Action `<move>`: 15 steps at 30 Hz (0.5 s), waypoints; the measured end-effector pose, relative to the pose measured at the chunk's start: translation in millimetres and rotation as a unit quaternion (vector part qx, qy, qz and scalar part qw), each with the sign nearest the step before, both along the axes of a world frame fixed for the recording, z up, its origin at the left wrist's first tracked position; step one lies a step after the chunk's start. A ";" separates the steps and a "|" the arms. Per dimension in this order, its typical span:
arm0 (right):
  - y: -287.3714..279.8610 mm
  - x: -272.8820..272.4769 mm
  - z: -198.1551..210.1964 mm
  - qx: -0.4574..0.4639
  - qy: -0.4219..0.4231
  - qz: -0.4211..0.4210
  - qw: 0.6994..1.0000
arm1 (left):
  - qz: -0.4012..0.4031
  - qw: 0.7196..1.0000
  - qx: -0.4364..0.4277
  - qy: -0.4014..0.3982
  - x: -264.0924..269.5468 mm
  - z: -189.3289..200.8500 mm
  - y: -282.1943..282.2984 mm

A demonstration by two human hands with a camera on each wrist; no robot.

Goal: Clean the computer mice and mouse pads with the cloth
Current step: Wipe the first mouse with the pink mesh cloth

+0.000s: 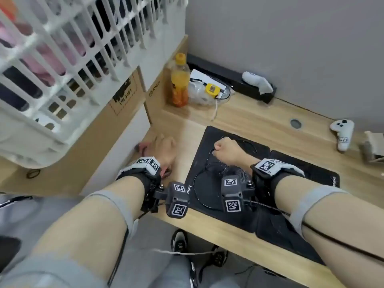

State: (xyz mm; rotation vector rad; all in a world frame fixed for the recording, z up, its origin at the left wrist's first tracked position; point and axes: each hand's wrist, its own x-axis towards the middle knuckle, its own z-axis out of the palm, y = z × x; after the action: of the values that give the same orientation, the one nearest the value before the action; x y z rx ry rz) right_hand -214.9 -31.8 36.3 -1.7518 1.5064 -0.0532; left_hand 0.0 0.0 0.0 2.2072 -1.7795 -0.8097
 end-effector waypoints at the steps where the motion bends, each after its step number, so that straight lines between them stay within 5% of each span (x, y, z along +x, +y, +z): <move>1: 1.0 2.7 -7.7 -0.004 0.011 0.010 1.000 | -0.007 0.999 0.004 -0.054 3.6 -3.3 3.4; 4: 4.5 9.8 -20.0 0.054 0.036 0.008 0.998 | -0.004 0.991 0.052 -0.122 9.3 -25.1 14.4; 8: 10.3 18.1 -29.8 0.096 0.026 0.001 0.995 | -0.025 0.989 0.089 -0.116 18.0 -44.9 19.9; 11: 12.0 20.9 -33.0 0.106 0.005 0.006 0.994 | 0.071 0.992 0.070 0.083 14.3 -41.3 6.7; 13: 12.1 24.7 -31.8 0.113 -0.022 -0.018 0.993 | 0.185 0.942 0.080 0.268 5.0 -29.8 -6.0; 15: 10.2 27.8 -29.2 0.139 -0.090 -0.090 0.982 | 0.226 0.915 0.060 0.329 -7.9 -14.1 -19.2</move>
State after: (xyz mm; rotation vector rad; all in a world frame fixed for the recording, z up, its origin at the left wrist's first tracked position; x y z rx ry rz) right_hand -187.2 -21.6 7.1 -1.3506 1.4577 -0.0864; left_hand -7.9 -19.2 -14.1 1.9434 -0.8817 -1.3504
